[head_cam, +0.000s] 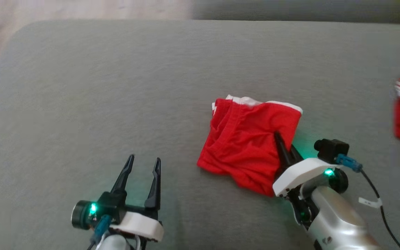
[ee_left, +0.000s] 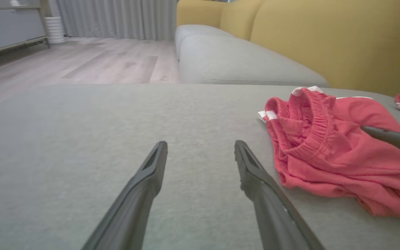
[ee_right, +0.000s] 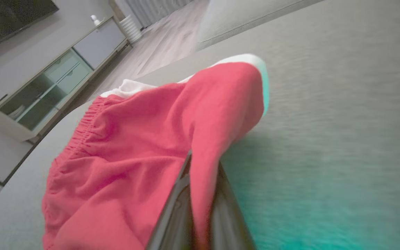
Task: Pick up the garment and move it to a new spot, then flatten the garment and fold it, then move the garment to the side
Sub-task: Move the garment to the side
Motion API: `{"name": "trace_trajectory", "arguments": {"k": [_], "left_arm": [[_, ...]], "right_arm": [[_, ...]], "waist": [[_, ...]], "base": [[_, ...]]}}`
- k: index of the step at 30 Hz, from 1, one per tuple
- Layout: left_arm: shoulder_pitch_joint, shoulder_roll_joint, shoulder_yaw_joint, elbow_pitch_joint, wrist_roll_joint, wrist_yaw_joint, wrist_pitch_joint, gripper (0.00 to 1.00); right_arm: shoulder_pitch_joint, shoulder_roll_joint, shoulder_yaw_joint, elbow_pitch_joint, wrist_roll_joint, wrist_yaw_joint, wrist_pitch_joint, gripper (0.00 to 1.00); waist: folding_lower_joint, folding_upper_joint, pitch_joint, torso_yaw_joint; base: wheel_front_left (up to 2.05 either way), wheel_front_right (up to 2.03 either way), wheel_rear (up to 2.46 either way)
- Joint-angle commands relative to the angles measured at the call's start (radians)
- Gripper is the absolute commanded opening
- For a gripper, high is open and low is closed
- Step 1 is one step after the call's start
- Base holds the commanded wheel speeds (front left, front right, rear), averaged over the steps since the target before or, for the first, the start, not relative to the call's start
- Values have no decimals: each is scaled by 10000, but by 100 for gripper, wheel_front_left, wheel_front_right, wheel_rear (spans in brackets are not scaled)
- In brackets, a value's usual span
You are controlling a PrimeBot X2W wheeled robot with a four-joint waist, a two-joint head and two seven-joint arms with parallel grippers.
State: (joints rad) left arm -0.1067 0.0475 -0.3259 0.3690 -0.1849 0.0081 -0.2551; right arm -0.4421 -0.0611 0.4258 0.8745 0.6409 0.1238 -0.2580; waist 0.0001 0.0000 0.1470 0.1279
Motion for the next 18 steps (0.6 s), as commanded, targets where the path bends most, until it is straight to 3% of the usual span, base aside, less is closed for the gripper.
{"name": "trace_trajectory", "arguments": {"k": [1,6,10,14,18], "left_arm": [[-538,28,219,-281,31,-27,-67,100],[-827,28,39,-199,53,-86,-67,100],[-1051,28,-75,-148,23,-199,-67,100],[-1166,28,-235,-63,-37,-270,-67,100],[-1197,28,-387,10,-4,-350,-67,100]], "right_arm": [[-88,109,245,-318,-38,69,-38,0],[-79,109,645,-544,4,69,-38,0],[-146,109,777,-653,-33,69,-38,0],[-306,109,751,-544,-358,69,-38,0],[-832,109,613,-147,-1056,69,-38,0]], "waist": [[-1,0,-236,-1760],[-1,0,-65,-3646],[-1,0,203,-4546],[-1,0,434,-4829],[-1,0,622,-4655]], "base": [[0,0,0],[0,0,0],[0,0,0],[0,0,0],[0,0,0]]}}
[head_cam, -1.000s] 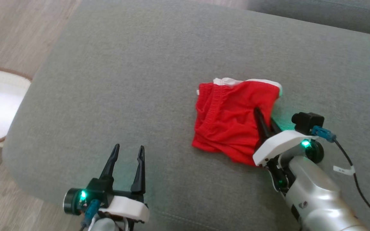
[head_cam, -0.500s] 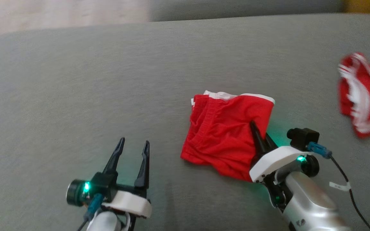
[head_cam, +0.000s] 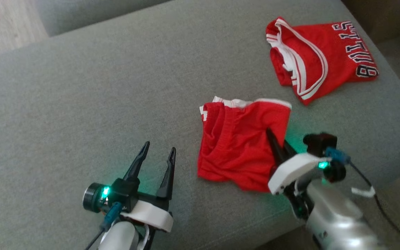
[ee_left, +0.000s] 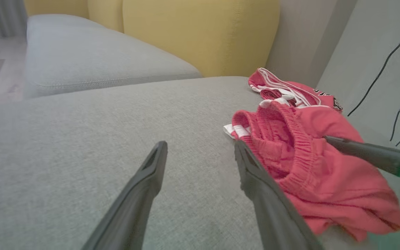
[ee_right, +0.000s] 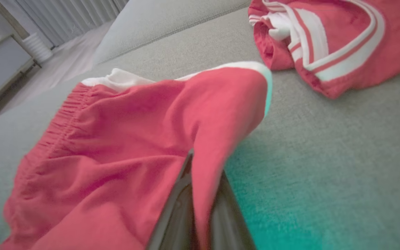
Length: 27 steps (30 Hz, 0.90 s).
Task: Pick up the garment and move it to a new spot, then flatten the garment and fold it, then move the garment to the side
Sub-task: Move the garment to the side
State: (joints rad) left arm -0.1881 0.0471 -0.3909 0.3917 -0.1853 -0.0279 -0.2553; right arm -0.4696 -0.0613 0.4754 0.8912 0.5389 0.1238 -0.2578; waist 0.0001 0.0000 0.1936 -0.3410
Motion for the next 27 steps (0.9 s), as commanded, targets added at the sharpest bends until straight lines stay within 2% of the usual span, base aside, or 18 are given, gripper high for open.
{"name": "trace_trajectory", "arguments": {"k": [1,3,6,16,18,19,20,23,27], "left_arm": [[-384,31,242,-199,38,-12,-65,100],[-390,31,232,-158,122,-47,-65,100],[-361,31,284,-105,207,-91,-65,100],[-260,31,410,-248,235,-129,-65,100],[-286,31,466,-277,217,-113,-65,100],[-298,31,498,-291,219,-104,-65,100],[-307,31,528,-306,217,-98,-65,100],[-317,31,590,-336,232,-98,-65,100],[-425,31,792,-370,285,-39,-65,100]], "right_arm": [[-788,106,21,-162,-292,69,-40,0],[-1334,-39,-121,85,-774,69,-40,0],[-2299,-656,-219,434,-1439,69,-31,0],[-4678,-3981,-979,2388,-2869,69,1090,0],[-4920,-4449,-1359,2876,-3027,69,1213,0],[-5025,-4619,-1570,3118,-3130,69,1230,36],[-5114,-4755,-1789,3328,-3238,69,1266,100],[-5296,-4961,-2301,3580,-3496,69,1074,100],[-5560,-5093,-3658,3782,-4174,69,294,100]], "waist": [[-1,0,204,129],[-1,0,305,361],[-1,0,429,743],[-1,0,865,2183],[-1,0,954,2369],[-1,0,991,2432],[-1,0,1026,2479],[-1,0,1087,2519],[-1,0,1143,2524]], "base": [[0,0,0],[0,0,0],[0,0,0],[0,0,0],[0,0,0],[0,0,0],[0,0,0],[0,0,0],[0,0,0]]}}
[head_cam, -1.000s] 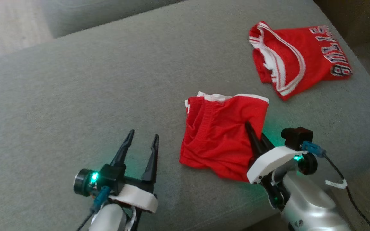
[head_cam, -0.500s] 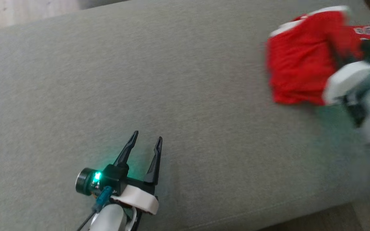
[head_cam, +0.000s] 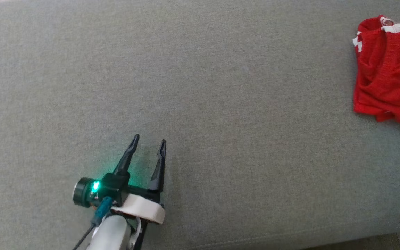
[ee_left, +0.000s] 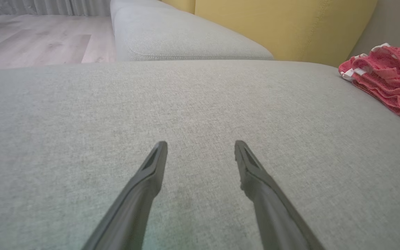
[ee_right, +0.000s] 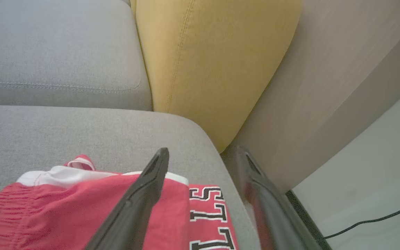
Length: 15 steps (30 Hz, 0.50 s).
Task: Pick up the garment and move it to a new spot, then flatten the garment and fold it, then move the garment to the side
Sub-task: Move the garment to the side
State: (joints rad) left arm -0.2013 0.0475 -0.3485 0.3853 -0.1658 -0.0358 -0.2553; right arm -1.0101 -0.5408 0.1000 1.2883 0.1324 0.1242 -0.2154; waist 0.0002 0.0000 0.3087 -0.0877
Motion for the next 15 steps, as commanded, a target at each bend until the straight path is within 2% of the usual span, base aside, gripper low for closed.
{"name": "trace_trajectory", "arguments": {"k": [1,2,6,11,15], "left_arm": [[-310,28,421,-322,103,56,-65,100],[-339,28,558,-390,141,141,-65,100],[-273,28,891,-525,141,366,-65,100],[-116,28,1316,-654,144,606,-65,100],[71,28,1599,-667,147,731,-65,100]], "right_arm": [[-177,-212,-120,-255,-447,65,-275,100],[-143,283,-759,-632,-829,65,-421,100],[751,1937,-1853,-2998,-1435,65,-457,100],[2788,4039,-2430,-5724,-1772,65,-460,100],[4405,4781,-2241,-6916,-1664,65,-461,100]], "waist": [[-2,0,-32,-17],[-2,0,-107,-37],[-2,0,-394,9],[-2,0,-795,320],[-2,0,-1103,695]], "base": [[0,0,0],[0,0,0],[0,0,0],[0,0,0],[0,0,0]]}}
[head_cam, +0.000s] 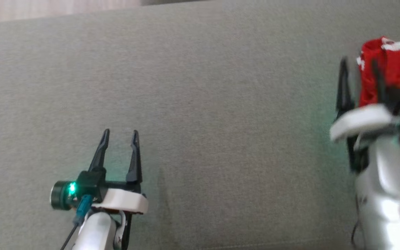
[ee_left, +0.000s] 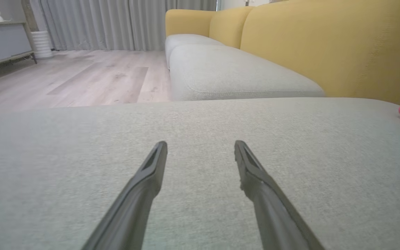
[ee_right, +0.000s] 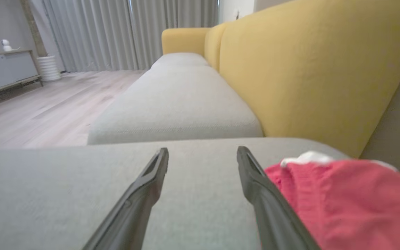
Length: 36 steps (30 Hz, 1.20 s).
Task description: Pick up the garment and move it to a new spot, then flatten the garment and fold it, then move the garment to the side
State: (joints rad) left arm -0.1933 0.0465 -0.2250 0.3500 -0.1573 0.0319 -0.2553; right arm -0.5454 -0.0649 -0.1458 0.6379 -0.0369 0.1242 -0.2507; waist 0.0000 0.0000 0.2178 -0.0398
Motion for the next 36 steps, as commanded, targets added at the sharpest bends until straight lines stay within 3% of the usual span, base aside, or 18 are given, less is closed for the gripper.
{"name": "trace_trajectory", "arguments": {"k": [1,9,25,36], "left_arm": [[39,37,415,-320,73,77,-65,100],[459,37,749,-219,92,270,-65,100],[1211,37,1367,-183,220,406,-65,100],[1491,37,1713,-660,-346,-38,-65,100]], "right_arm": [[109,82,277,-563,120,65,-109,100],[2016,143,1452,-920,1554,65,-109,100],[2926,146,2292,-1338,2152,65,-110,100],[3150,146,2561,-1420,2363,65,-110,100]], "waist": [[0,0,-260,308],[0,0,-797,831],[0,0,-1759,869],[0,0,-1977,684]], "base": [[0,0,0],[0,0,0],[0,0,0],[0,0,0]]}}
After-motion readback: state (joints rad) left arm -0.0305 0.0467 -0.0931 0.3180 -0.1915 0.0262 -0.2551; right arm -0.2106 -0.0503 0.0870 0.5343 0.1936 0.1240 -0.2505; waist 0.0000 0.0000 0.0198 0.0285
